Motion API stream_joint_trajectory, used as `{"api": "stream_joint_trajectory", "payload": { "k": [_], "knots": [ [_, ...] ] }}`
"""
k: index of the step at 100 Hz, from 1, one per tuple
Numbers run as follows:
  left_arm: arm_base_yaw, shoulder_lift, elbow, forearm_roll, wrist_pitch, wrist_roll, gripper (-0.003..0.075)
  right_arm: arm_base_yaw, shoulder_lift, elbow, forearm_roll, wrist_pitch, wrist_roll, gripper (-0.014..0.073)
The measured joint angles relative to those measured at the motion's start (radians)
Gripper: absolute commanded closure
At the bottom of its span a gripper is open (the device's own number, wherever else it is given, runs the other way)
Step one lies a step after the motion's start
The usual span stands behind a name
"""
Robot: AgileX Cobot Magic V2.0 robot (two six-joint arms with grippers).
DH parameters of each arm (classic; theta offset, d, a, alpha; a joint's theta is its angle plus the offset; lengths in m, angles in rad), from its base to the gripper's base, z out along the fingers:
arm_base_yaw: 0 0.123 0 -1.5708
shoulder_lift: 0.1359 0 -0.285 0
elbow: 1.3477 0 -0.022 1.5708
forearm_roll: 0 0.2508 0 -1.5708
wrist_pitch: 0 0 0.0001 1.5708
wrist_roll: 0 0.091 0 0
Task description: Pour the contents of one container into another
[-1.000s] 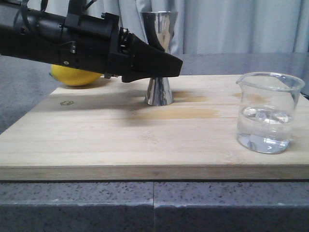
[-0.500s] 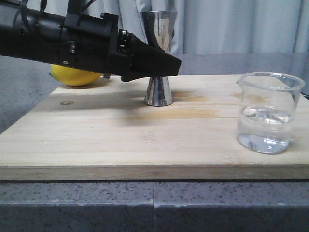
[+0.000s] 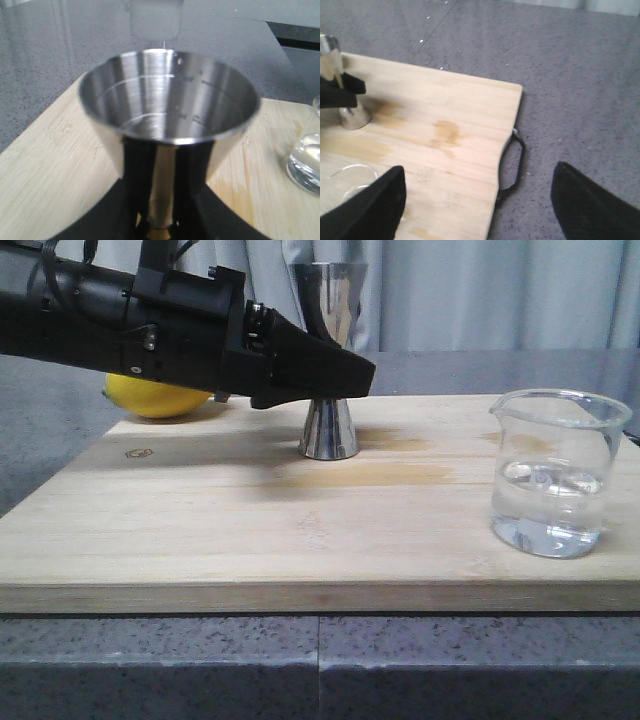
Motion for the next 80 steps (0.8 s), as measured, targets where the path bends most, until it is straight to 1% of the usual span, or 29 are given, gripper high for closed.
{"api": "stream_joint_trajectory", "payload": {
  "k": [11, 28, 45, 80],
  "knots": [
    [0.000, 0.000, 0.000, 0.000, 0.000, 0.000, 0.0598, 0.027, 0.060, -0.002, 0.012, 0.045, -0.040, 0.0051],
    [0.000, 0.000, 0.000, 0.000, 0.000, 0.000, 0.0598, 0.036, 0.129, -0.039, 0.020, 0.125, -0.094, 0.0051],
    [0.000, 0.000, 0.000, 0.000, 0.000, 0.000, 0.0598, 0.036, 0.134, -0.076, 0.045, 0.132, -0.102, 0.0051],
    [0.000, 0.000, 0.000, 0.000, 0.000, 0.000, 0.0598, 0.036, 0.134, -0.078, 0.078, 0.132, -0.139, 0.0051]
  ]
}}
